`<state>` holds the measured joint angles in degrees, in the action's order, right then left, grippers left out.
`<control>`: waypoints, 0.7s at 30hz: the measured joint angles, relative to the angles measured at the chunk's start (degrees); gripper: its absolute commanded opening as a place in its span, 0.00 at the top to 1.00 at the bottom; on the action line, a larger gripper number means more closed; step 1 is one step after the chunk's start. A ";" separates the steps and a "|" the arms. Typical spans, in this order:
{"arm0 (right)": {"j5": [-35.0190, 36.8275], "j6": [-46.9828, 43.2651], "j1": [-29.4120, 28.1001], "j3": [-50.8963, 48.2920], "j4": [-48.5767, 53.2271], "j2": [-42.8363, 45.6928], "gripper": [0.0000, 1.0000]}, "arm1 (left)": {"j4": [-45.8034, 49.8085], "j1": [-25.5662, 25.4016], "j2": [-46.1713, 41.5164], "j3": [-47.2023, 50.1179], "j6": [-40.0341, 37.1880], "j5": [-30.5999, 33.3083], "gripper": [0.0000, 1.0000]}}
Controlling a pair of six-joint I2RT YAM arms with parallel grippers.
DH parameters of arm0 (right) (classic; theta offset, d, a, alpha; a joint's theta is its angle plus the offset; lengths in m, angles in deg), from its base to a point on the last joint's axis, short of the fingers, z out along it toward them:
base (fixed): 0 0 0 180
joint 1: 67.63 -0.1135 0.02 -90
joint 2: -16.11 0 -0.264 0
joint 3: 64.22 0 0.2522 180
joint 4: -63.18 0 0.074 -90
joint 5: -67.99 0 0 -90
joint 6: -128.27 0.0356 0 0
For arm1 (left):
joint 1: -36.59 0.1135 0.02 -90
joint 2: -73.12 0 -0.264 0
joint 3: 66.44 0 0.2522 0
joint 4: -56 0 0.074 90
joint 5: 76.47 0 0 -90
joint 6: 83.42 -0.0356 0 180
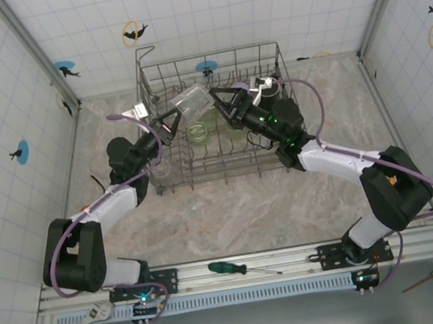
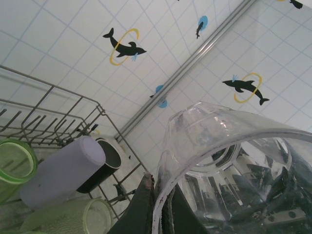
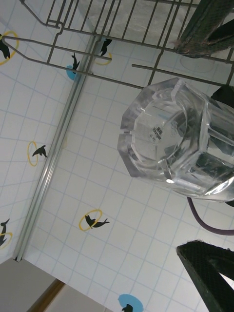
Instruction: Load the cups into the dish rack
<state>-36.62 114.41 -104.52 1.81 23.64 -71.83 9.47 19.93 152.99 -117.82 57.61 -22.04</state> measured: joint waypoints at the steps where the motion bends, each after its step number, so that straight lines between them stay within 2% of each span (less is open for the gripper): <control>1: 0.11 0.44 -0.11 0.20 0.09 -0.33 0.00 | -0.24 -0.17 0.15 -0.04 0.00 0.00 1.00; 13: 0.37 4.70 -0.74 4.46 -0.11 -5.60 0.00 | -0.70 -2.25 2.23 -1.49 0.00 0.00 1.00; 21: 0.50 7.21 -1.05 4.87 -2.82 -7.39 0.19 | -0.59 -3.17 2.78 -1.75 -0.02 -0.02 1.00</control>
<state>-36.11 121.63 -105.57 6.69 20.82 -79.21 8.88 16.76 155.77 -119.57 57.59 -22.06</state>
